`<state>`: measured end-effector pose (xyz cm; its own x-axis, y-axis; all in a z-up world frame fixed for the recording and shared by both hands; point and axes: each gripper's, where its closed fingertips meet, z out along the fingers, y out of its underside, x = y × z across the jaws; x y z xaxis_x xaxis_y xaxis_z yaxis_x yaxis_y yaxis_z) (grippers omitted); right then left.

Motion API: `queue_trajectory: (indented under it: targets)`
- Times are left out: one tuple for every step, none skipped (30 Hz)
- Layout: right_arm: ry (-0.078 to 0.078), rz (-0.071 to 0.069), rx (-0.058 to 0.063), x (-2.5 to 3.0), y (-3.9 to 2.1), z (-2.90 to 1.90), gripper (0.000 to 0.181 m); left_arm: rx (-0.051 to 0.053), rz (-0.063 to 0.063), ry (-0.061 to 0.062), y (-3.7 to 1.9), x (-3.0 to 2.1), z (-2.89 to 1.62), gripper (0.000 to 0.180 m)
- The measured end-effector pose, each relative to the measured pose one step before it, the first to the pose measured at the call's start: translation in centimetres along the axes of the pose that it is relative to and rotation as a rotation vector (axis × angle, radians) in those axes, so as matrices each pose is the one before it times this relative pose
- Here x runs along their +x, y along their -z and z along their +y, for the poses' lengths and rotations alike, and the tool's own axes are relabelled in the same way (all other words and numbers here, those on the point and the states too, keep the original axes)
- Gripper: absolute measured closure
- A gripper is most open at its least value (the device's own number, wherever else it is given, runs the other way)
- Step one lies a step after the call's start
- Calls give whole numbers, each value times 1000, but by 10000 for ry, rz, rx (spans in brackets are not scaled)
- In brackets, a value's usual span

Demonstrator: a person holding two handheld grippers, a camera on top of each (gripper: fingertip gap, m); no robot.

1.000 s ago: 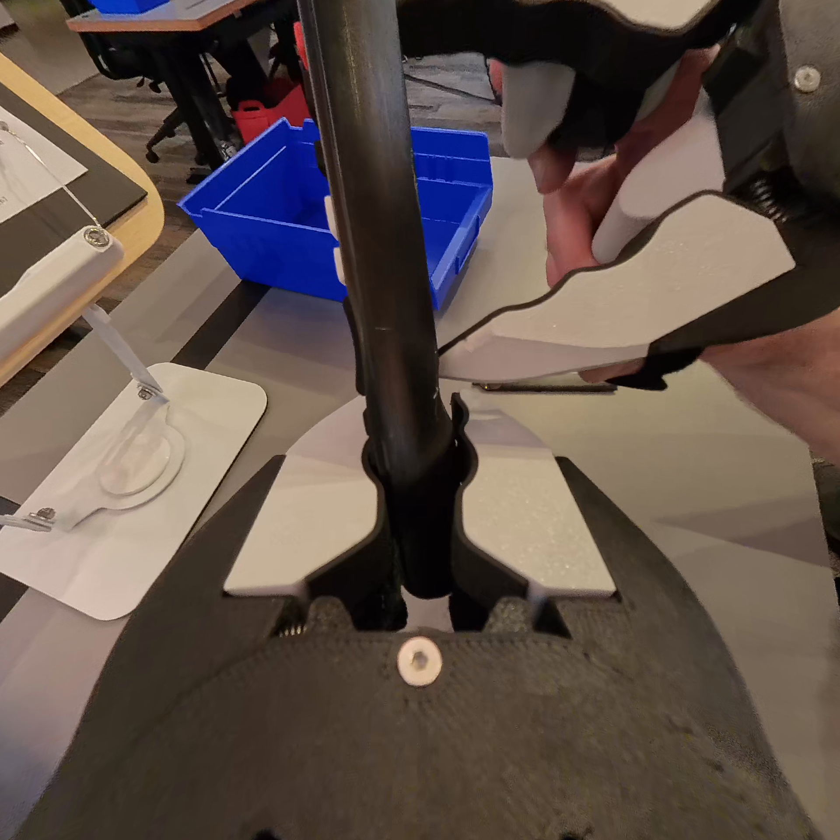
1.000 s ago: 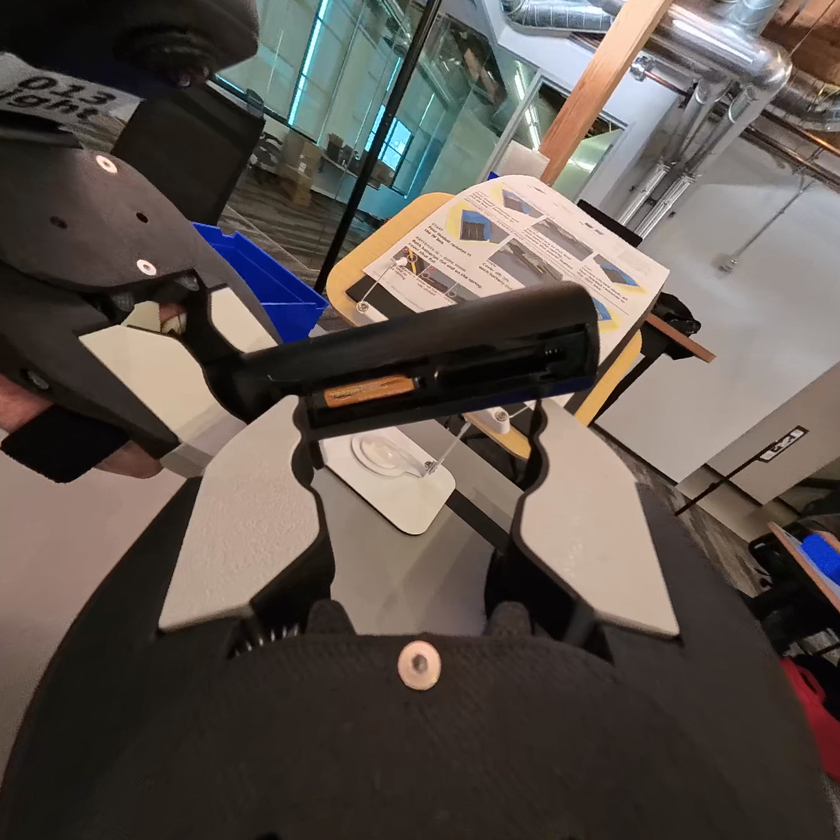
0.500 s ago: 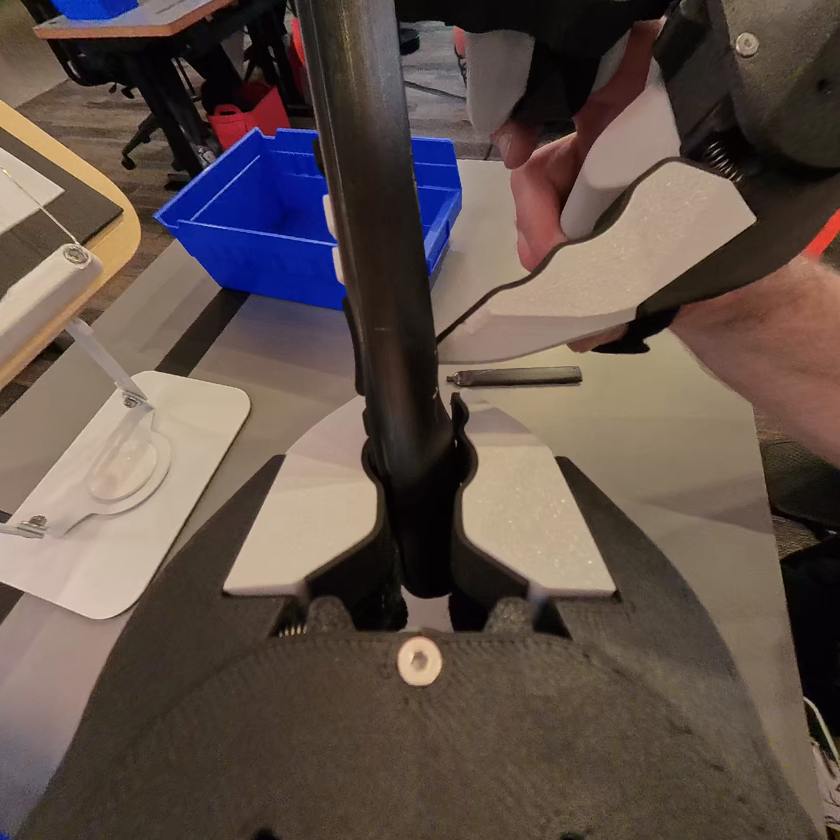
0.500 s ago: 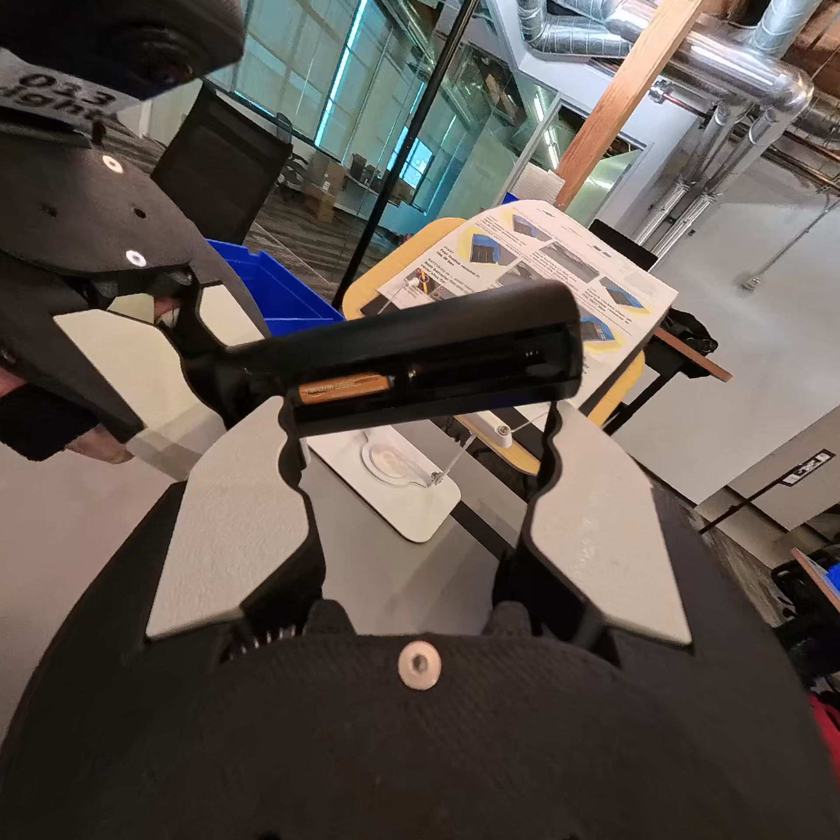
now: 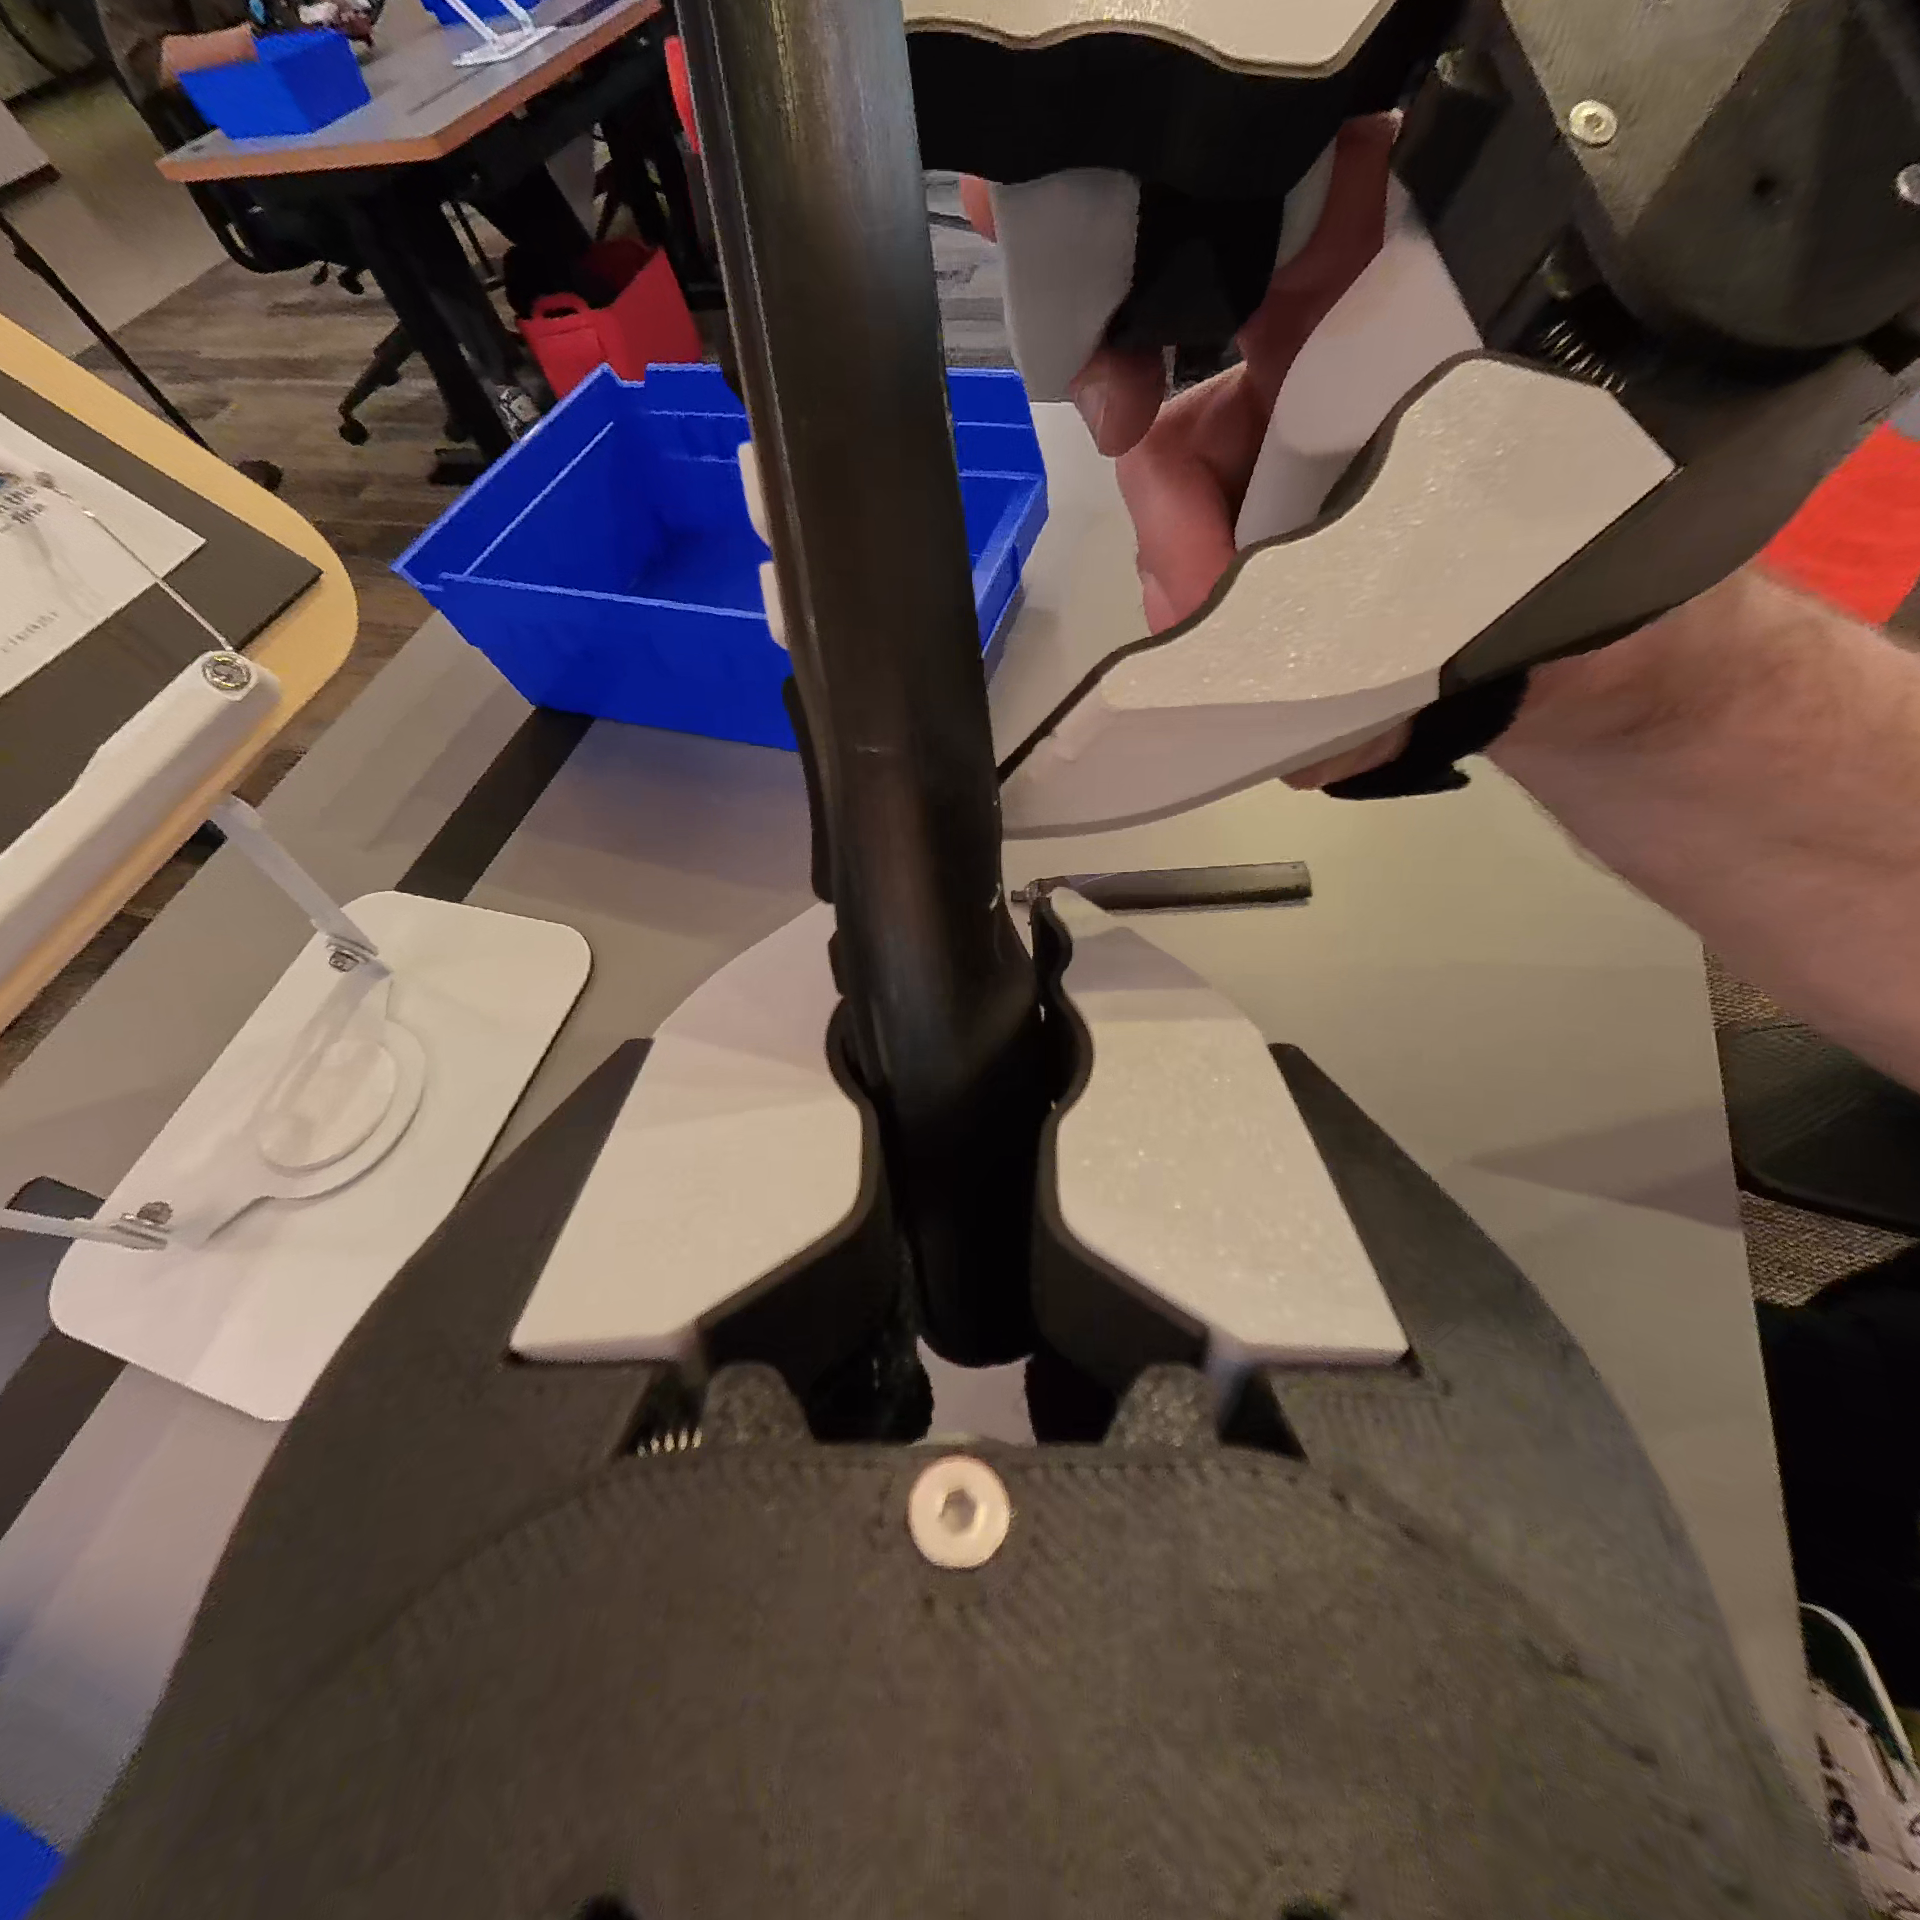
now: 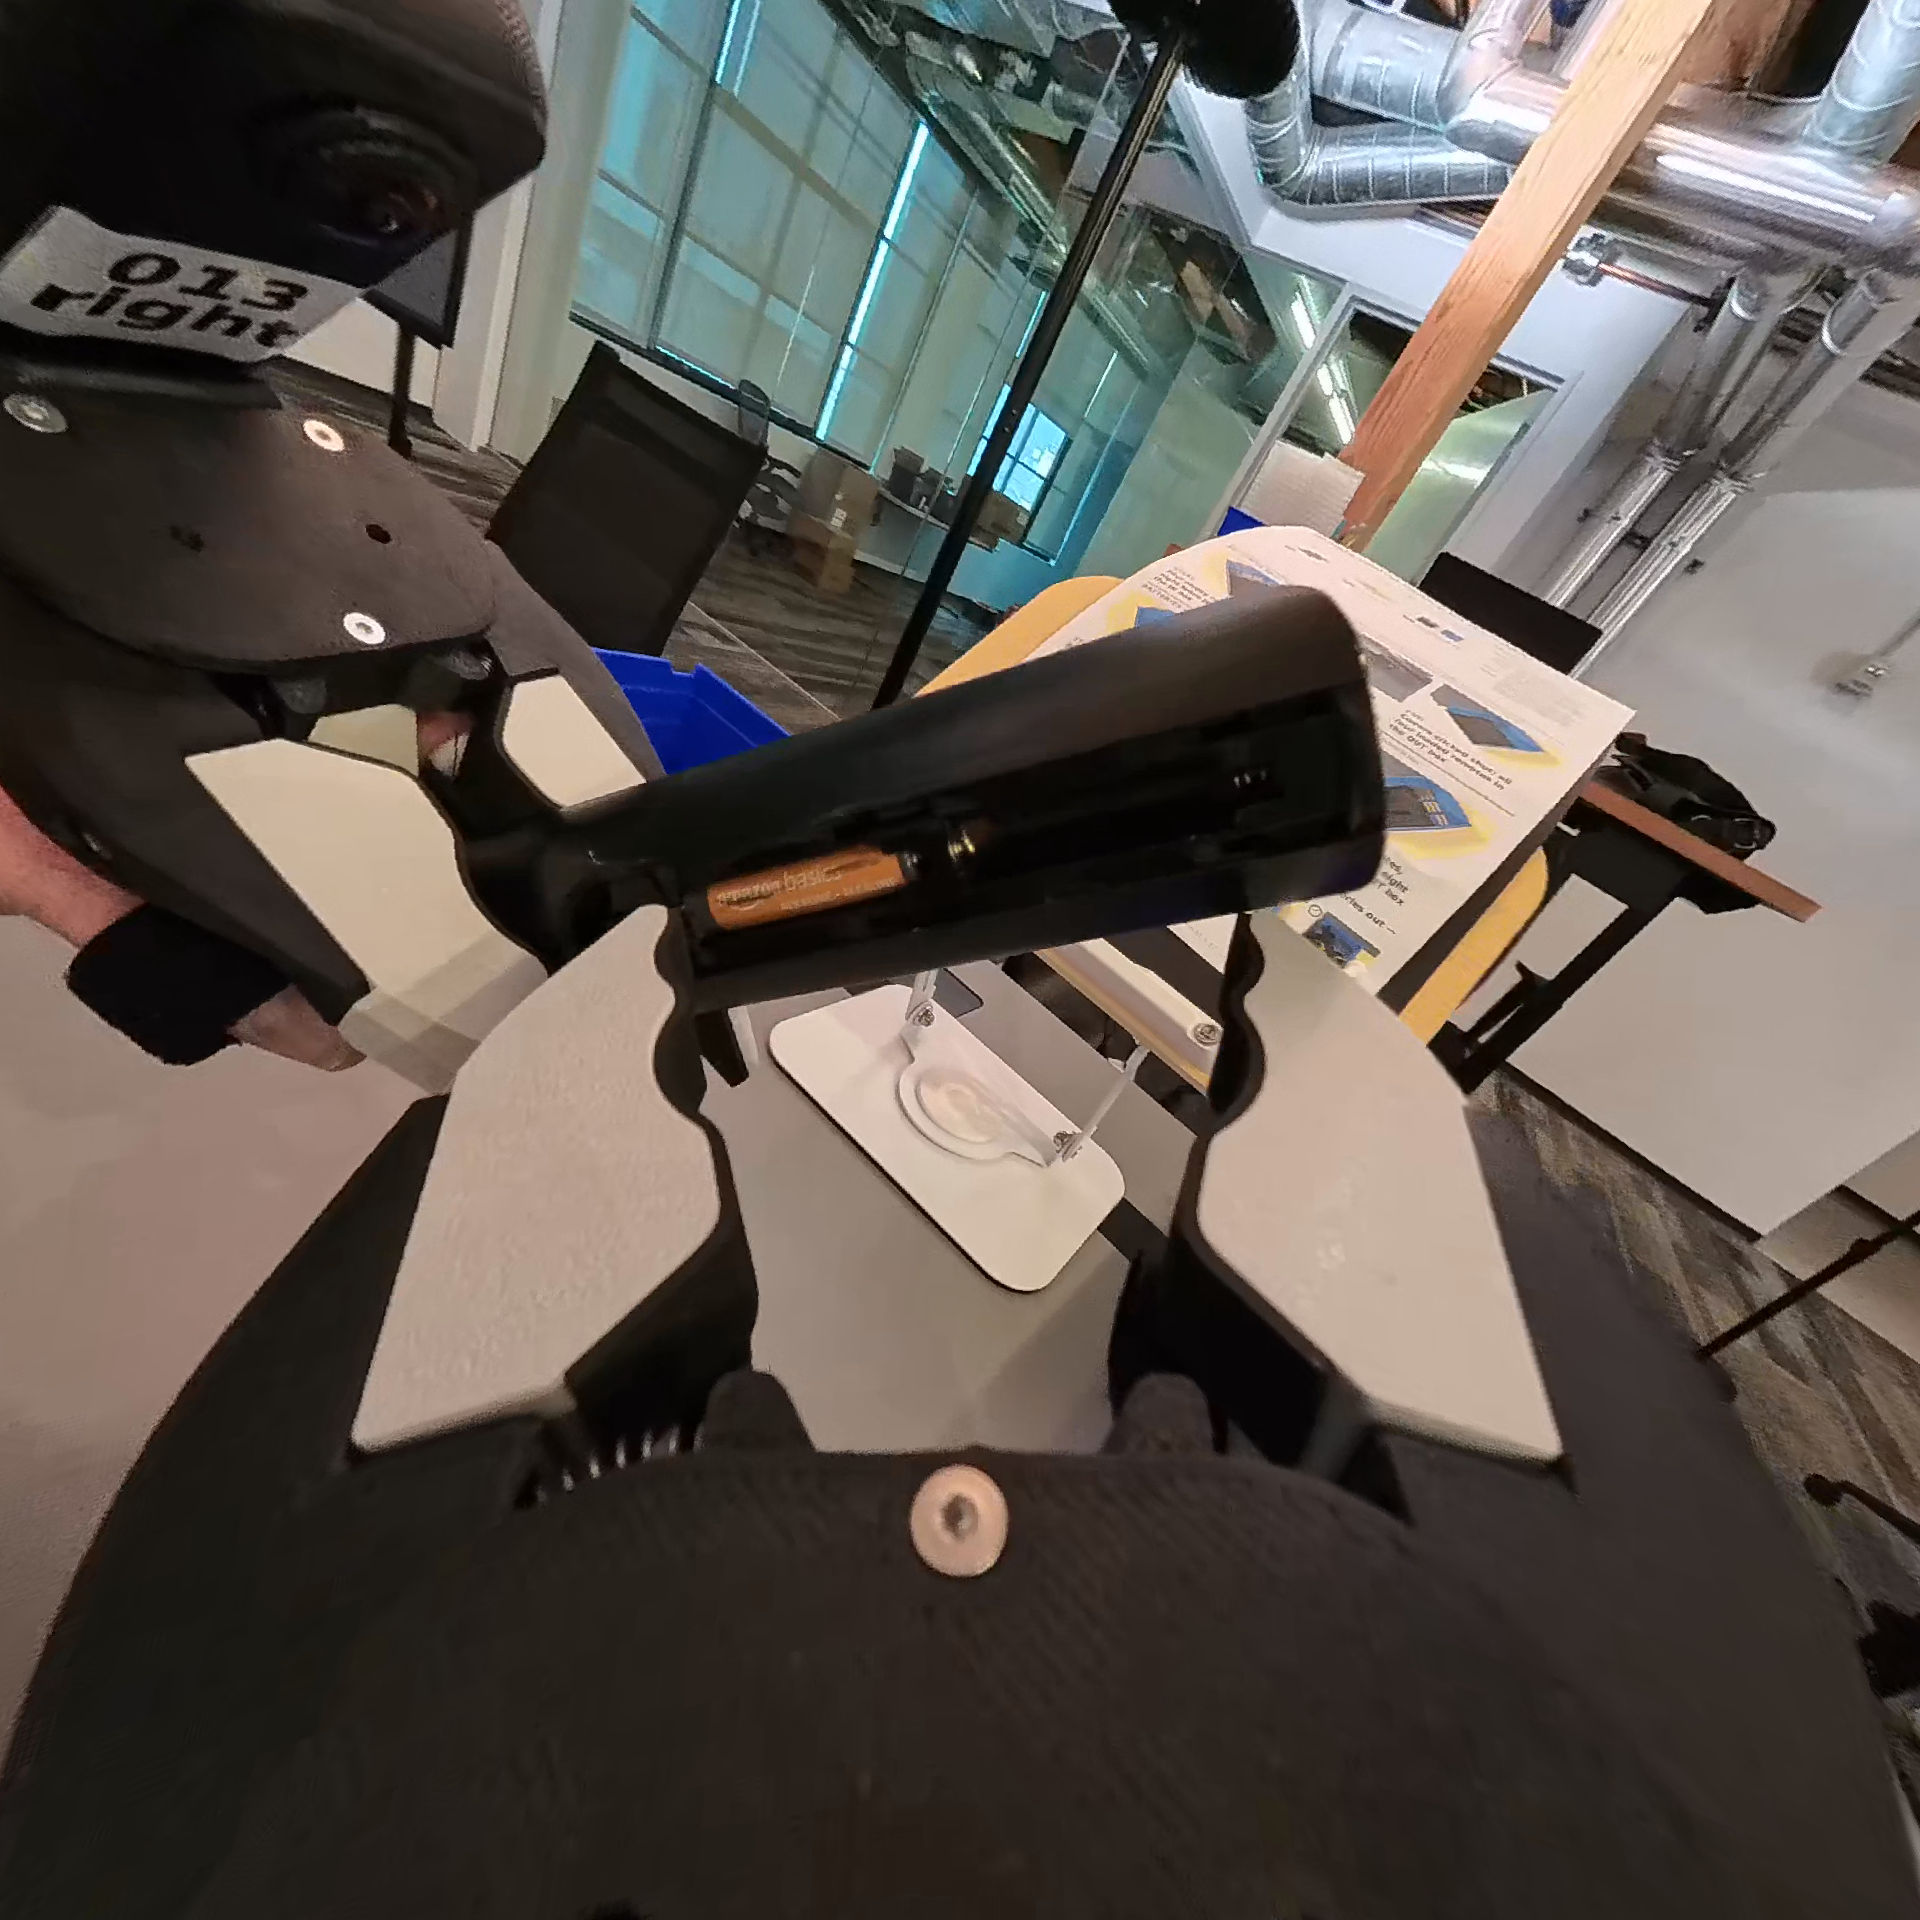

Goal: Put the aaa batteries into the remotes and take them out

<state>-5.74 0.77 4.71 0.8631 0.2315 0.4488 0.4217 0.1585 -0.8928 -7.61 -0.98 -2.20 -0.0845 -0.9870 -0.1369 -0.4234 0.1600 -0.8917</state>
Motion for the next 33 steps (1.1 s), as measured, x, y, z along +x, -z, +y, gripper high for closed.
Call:
queue_trajectory:
  targets:
    - [-44, -19, 33, -3, 70, 2, 85, -14, 43, 68, -31, 106, -36, 153]
    - [7, 34, -19, 35, 56, 49, 85, -29, -9, 2, -11, -16, 12, 153]
    - [93, 16, 34, -12, 101, -88, 87, 18, -37, -9, 18, -37, -45, 153]
    - [106, 29, 90, 30, 127, -170, 89, 62, 45, 69, 23, 72, -121, 152]
    - [-69, 16, -5, 91, 57, -81, 89, 38, 35, 99, 13, 59, -101, 153]
    - [-26, 57, 14, 98, 25, -55, 90, -19, -56, 72, -8, -88, -11, 152]
    - [152, 168, -24, 195, 58, 60, 90, -56, -46, 46, -13, -68, 75, 152]
    - [24, 143, 23, 242, 173, -12, 90, -33, 17, 37, -29, 33, 86, 153]
    - [-72, 1, 152, 86, 260, -145, 94, 14, 20, 101, -8, 34, 34, 153]
    - [51, 73, -65, 169, 107, 87, 93, 16, 12, 114, -4, -16, 50, 153]
    - [211, 199, -237, 331, -37, 235, 85, -17, 41, 35, -26, 14, 87, 153]
    - [235, 80, -164, 181, -48, 92, 79, -42, 58, 13, -52, 38, 119, 153]
    - [160, -129, -294, -135, -119, 215, 74, -35, 44, 9, -36, 27, 108, 153]
    - [186, 121, -77, 65, -28, -129, 69, -61, 23, -63, -7, 45, 105, 153]
    - [209, 119, 143, -18, 68, -445, 66, -122, -29, -127, -16, 48, 158, 153]
    - [150, 34, 78, -76, 25, -341, 66, -138, -55, -126, -33, 72, 153, 153]
    - [166, 3, -94, -75, -59, -17, 67, -95, -87, -70, -24, -7, 100, 152]
    - [121, 32, -106, 54, -39, 103, 68, -59, -60, -42, -8, -65, 100, 152]
    - [15, -55, 34, -20, 55, -20, 70, -8, 86, 6, 18, 102, 54, 153]
    - [-4, -191, 51, -264, 54, -6, 73, 4, 87, 12, 5, 146, 18, 153]
    - [63, -57, -11, -99, 49, 11, 73, -44, -71, -71, -10, 21, 82, 153]
    - [49, -42, -53, -41, 39, 28, 72, -56, -93, -79, -13, 24, 71, 153]
    - [-7, -134, -37, -73, 59, 14, 71, 10, 57, 2, 0, 178, -1, 153]
    - [-22, -23, 30, 109, 128, -27, 69, 59, 133, 54, -5, 206, -57, 153]
    - [101, 0, -23, 39, 64, 42, 68, -50, -15, -27, -56, 40, 72, 153]
    - [207, -45, -102, -136, -19, 175, 67, -136, -154, -125, -89, -93, 167, 153]
    - [72, -101, -36, -200, -10, 80, 67, 17, -50, -41, -49, 34, -41, 153]
    - [-106, -56, 76, -42, 46, -103, 66, 130, 124, 90, 10, 200, -201, 153]
    - [-32, 22, 19, 94, 51, -45, 65, 38, 107, 72, 27, 124, -91, 153]
    - [62, 51, -56, 133, 62, 52, 66, -28, -45, -29, 21, -82, 14, 153]
    - [51, 59, 22, 119, 89, -24, 68, 15, -51, -36, 7, -54, -39, 153]
    - [-45, -87, -34, -90, -6, 50, 68, 13, 66, 23, -8, 118, -42, 153]
    - [-103, -129, -38, -142, -50, 99, 67, -47, 34, -37, -25, 83, 31, 153]
